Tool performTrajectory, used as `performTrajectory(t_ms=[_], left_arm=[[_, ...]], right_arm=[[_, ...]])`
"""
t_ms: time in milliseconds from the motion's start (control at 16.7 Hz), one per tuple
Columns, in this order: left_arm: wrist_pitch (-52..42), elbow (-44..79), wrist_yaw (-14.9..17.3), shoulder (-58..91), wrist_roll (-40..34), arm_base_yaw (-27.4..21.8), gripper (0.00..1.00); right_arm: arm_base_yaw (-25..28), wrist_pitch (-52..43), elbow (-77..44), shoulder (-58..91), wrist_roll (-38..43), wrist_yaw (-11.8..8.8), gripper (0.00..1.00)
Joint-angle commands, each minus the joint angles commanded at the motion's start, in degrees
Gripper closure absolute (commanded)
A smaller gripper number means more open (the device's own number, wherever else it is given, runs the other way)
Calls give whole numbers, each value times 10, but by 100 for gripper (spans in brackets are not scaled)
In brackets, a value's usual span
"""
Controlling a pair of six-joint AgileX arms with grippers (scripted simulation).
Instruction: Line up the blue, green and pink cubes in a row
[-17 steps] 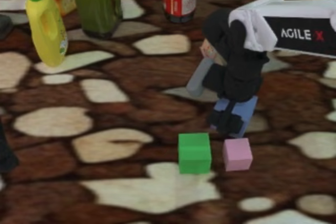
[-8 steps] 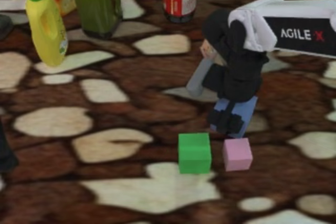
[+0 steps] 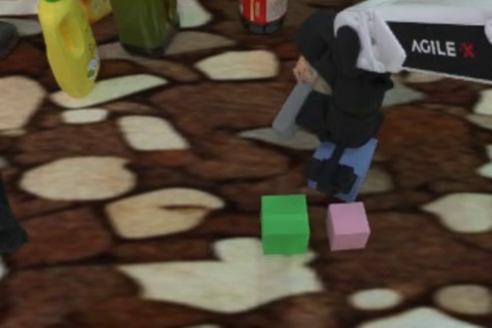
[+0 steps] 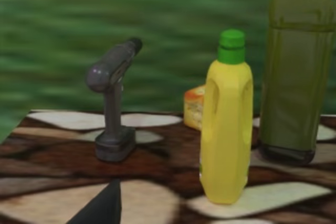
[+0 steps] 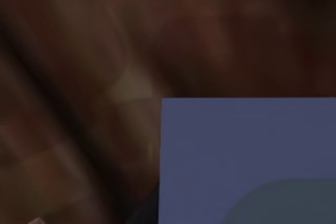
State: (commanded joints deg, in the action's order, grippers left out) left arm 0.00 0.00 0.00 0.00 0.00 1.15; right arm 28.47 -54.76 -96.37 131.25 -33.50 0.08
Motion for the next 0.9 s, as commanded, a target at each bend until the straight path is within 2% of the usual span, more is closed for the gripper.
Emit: performTrajectory(t_ms=[360,720,900], left_arm=[[0,0,0,0,0,0,0],[0,0,0,0,0,0,0],[0,0,0,0,0,0,0]], right_arm=[[4,-115,-74,-37,-1,0,100],[2,-124,-81,-39,0,0,100],[31,-149,-121,-12,-3,0,100]])
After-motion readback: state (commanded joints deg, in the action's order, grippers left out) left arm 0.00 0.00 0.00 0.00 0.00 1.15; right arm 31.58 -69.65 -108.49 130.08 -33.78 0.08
